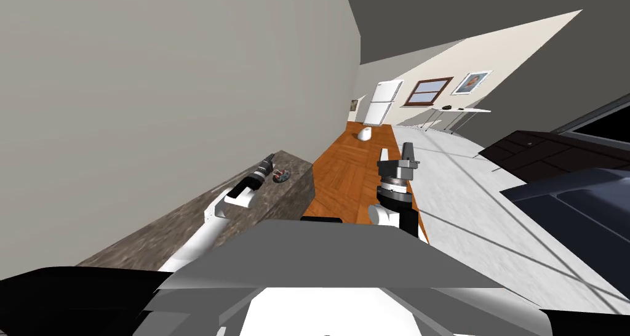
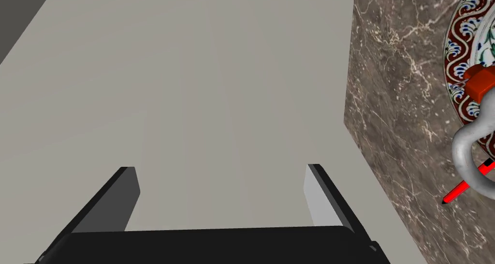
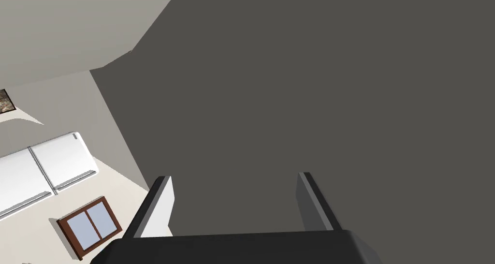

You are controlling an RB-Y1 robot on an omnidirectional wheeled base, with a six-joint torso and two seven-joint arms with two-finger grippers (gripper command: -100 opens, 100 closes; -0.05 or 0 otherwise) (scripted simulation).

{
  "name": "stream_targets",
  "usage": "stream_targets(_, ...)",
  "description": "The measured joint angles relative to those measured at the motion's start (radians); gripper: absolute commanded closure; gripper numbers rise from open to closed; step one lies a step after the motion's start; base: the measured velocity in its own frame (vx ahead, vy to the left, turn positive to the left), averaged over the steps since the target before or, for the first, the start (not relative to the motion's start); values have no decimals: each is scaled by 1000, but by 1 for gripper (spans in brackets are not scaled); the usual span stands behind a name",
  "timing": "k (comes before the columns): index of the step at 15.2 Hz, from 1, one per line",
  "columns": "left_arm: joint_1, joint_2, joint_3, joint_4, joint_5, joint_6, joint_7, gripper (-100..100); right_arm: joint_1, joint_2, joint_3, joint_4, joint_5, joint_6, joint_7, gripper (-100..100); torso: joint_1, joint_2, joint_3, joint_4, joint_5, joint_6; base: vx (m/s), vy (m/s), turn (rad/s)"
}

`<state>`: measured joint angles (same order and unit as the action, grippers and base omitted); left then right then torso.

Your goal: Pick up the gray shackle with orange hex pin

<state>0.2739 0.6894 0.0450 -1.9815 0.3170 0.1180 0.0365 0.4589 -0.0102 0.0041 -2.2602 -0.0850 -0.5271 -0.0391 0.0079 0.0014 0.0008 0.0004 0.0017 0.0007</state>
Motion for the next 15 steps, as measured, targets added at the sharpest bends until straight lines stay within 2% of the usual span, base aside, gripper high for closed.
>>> stream_targets(4,-31,36,-2,48,33,63,11,-100,0,0,0,0,0,0,0,0,-1,0,0,0,0,0,-60,61,-197)
stream_targets(15,-75,122,-5,159,128,226,46,-100,0,0,0,0,0,0,0,0,0,-1,0,0,0,0,-57,60,-178)
